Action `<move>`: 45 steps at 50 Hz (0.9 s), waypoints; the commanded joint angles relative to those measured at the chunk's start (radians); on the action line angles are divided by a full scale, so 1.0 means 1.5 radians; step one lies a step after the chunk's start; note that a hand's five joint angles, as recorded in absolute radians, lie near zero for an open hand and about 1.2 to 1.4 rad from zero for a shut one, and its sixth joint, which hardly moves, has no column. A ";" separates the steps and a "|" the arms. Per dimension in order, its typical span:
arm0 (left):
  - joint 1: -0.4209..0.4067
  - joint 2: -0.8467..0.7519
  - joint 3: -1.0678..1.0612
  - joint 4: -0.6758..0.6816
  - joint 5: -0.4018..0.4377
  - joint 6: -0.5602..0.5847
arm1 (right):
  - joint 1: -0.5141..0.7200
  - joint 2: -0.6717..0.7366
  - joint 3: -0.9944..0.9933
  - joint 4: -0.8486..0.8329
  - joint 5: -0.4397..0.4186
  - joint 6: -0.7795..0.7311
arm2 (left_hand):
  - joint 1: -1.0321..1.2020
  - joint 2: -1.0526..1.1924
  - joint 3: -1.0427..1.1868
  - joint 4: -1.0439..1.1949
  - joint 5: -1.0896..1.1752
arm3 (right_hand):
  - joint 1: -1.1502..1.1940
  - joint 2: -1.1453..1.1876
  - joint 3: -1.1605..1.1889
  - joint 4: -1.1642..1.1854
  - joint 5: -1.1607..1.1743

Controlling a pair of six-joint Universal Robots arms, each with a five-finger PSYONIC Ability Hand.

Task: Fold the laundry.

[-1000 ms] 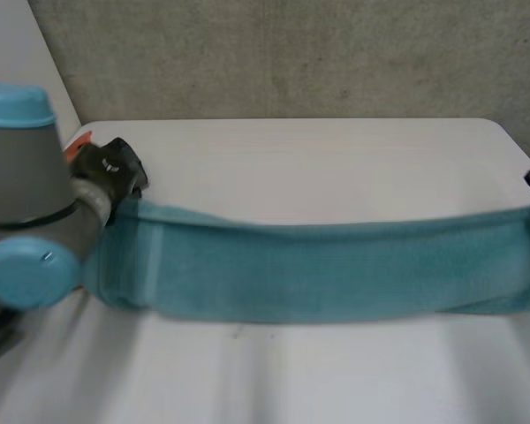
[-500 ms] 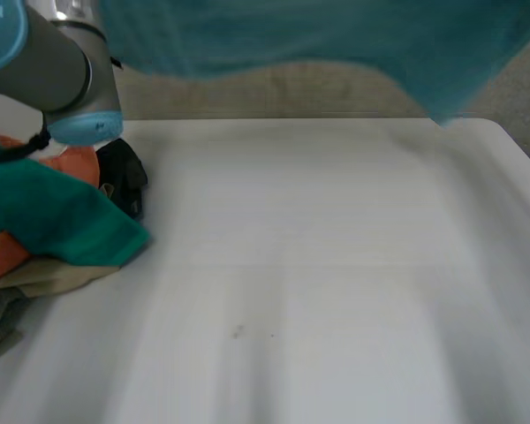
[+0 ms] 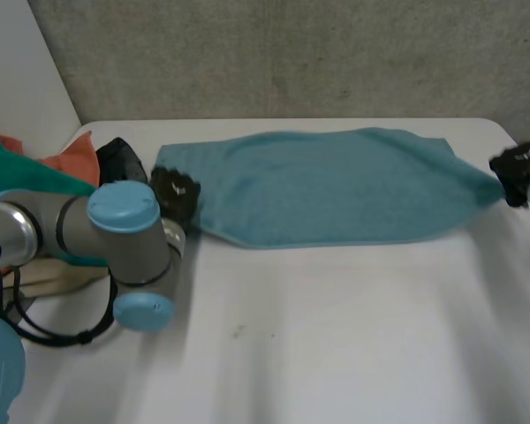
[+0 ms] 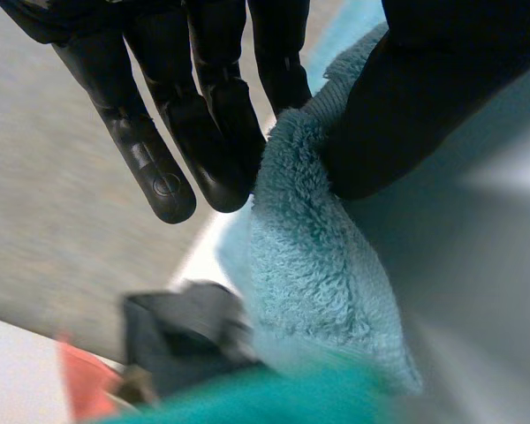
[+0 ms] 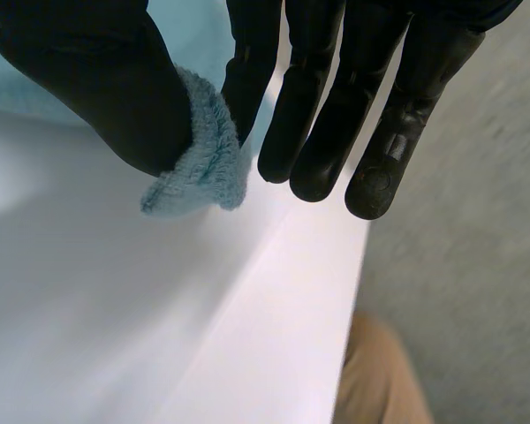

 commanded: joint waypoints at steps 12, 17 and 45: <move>-0.043 0.321 -0.299 -0.518 -0.034 -0.030 | -0.259 -0.211 0.222 0.388 -0.080 -0.339 | 0.174 0.133 0.136 0.129 0.169 | 0.279 0.146 0.143 0.136 0.153; -0.066 0.401 -0.373 -0.551 -0.033 -0.004 | -0.351 -0.287 0.281 0.407 -0.112 -0.387 | 0.174 0.133 0.136 0.129 0.169 | 0.279 0.146 0.143 0.136 0.153; -0.015 0.011 0.051 -0.219 -0.054 0.134 | -0.085 -0.030 0.051 0.056 -0.018 -0.282 | 0.174 0.133 0.136 0.129 0.169 | 0.279 0.146 0.143 0.136 0.153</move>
